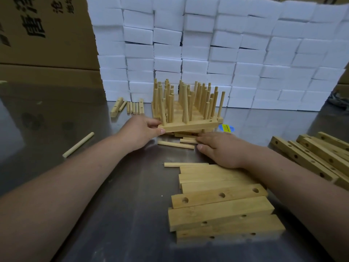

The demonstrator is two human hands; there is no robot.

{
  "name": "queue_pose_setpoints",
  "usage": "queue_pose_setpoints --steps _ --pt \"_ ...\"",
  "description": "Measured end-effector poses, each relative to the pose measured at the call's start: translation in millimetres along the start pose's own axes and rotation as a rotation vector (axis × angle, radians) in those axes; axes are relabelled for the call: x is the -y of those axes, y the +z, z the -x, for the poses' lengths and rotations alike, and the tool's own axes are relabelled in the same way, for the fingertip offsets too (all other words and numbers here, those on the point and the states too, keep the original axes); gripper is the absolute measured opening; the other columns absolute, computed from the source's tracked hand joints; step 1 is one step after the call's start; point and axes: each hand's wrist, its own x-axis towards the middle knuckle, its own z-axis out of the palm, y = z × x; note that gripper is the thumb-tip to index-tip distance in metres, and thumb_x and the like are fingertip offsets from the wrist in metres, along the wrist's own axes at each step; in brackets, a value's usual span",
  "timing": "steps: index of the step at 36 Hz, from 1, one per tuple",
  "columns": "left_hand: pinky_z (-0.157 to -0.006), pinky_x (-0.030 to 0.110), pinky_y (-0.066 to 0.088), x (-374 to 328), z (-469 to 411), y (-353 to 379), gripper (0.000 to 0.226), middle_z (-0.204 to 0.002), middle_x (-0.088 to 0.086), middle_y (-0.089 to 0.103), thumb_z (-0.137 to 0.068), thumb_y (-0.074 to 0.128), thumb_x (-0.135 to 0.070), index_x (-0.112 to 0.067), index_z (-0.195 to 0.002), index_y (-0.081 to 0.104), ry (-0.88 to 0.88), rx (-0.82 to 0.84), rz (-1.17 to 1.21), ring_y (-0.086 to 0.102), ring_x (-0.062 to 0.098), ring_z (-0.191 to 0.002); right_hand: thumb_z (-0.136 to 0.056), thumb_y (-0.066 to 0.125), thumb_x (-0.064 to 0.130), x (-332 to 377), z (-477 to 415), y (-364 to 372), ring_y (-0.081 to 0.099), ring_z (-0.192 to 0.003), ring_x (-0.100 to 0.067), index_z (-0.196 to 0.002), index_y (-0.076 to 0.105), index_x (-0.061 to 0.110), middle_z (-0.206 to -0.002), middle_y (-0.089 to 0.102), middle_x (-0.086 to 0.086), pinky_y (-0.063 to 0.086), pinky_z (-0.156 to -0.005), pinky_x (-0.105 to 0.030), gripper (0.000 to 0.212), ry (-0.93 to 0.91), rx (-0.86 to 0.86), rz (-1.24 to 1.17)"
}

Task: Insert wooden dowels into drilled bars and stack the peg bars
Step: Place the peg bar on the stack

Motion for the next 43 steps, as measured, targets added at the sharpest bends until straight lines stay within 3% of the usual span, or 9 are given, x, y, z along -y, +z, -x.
queue_pose_setpoints --steps 6,10,24,28,31,33,37,39,43 --pt "-0.063 0.010 0.031 -0.7 -1.1 2.1 0.040 -0.095 -0.010 0.059 -0.083 0.066 -0.033 -0.018 -0.120 0.062 0.003 0.000 -0.012 0.047 -0.006 -0.076 -0.098 0.029 0.043 -0.2 -3.6 1.2 0.035 -0.124 -0.020 -0.133 0.047 0.025 -0.137 0.045 0.002 0.029 -0.106 -0.042 0.043 0.022 -0.025 0.009" --pt "-0.062 0.011 0.032 0.3 -2.3 3.3 0.040 -0.098 -0.009 0.061 -0.083 0.066 -0.034 -0.019 -0.120 0.062 -0.002 0.010 -0.017 0.049 -0.005 -0.077 -0.098 0.030 0.045 1.4 -5.5 4.0 0.028 -0.131 -0.023 -0.145 0.029 0.022 -0.145 0.032 -0.003 0.025 -0.110 -0.041 0.053 0.043 0.006 -0.014" --pt "-0.082 0.021 0.033 3.0 -3.4 1.4 0.044 -0.120 0.000 0.062 -0.083 0.066 -0.035 -0.018 -0.123 0.059 -0.020 0.031 -0.052 0.050 0.005 -0.091 -0.098 0.034 0.040 1.1 -2.6 -0.8 0.037 -0.126 -0.023 -0.138 0.044 0.026 -0.138 0.045 0.001 0.031 -0.106 -0.046 0.043 0.050 0.013 -0.040" --pt "-0.084 0.022 0.034 4.6 -3.8 1.3 0.045 -0.118 0.001 0.063 -0.083 0.066 -0.036 -0.019 -0.124 0.059 -0.016 0.042 -0.085 0.050 0.009 -0.093 -0.097 0.039 0.039 0.1 1.6 -8.1 0.055 -0.098 -0.014 -0.106 0.065 0.031 -0.110 0.061 0.005 0.044 -0.085 -0.033 0.029 0.042 0.044 -0.110" --pt "-0.081 0.021 0.036 6.0 -4.5 2.6 0.044 -0.116 0.000 0.063 -0.082 0.066 -0.037 -0.022 -0.123 0.060 -0.009 0.045 -0.133 0.051 0.009 -0.089 -0.096 0.037 0.042 0.3 1.6 -10.2 0.052 -0.078 -0.003 -0.070 0.053 0.041 -0.092 0.060 0.010 0.039 -0.069 -0.027 0.030 0.054 0.050 -0.084" --pt "-0.071 0.018 0.038 7.2 -5.8 4.6 0.043 -0.105 -0.003 0.065 -0.082 0.067 -0.038 -0.023 -0.122 0.060 -0.009 0.033 -0.155 0.052 0.004 -0.080 -0.096 0.037 0.042 1.0 1.5 -10.0 0.051 -0.074 -0.002 -0.064 0.048 0.039 -0.086 0.060 0.011 0.038 -0.066 -0.026 0.035 0.058 0.038 -0.075" --pt "-0.057 0.017 0.035 6.4 -9.2 8.9 0.044 -0.082 -0.014 0.060 -0.084 0.064 -0.039 -0.024 -0.124 0.058 -0.017 -0.026 -0.255 0.051 0.003 -0.071 -0.097 0.037 0.041 4.7 3.5 -8.1 0.055 -0.090 -0.012 -0.089 0.063 0.033 -0.095 0.063 0.005 0.044 -0.080 -0.031 0.028 0.027 0.053 -0.072" --pt "-0.058 0.024 0.037 5.8 -11.2 10.5 0.043 -0.085 -0.008 0.062 -0.083 0.063 -0.041 -0.024 -0.122 0.059 -0.032 -0.044 -0.318 0.054 0.011 -0.079 -0.097 0.035 0.041 5.9 4.2 -7.2 0.053 -0.100 -0.016 -0.111 0.063 0.026 -0.104 0.063 0.000 0.044 -0.092 -0.037 0.035 0.025 0.045 -0.069" --pt "-0.066 0.027 0.041 6.0 -13.3 11.8 0.040 -0.096 -0.004 0.063 -0.081 0.063 -0.045 -0.025 -0.116 0.060 -0.066 -0.058 -0.379 0.055 0.016 -0.086 -0.098 0.029 0.044 4.8 3.5 -5.6 0.051 -0.103 -0.020 -0.115 0.061 0.020 -0.109 0.060 -0.004 0.041 -0.096 -0.043 0.044 0.031 0.022 -0.052"
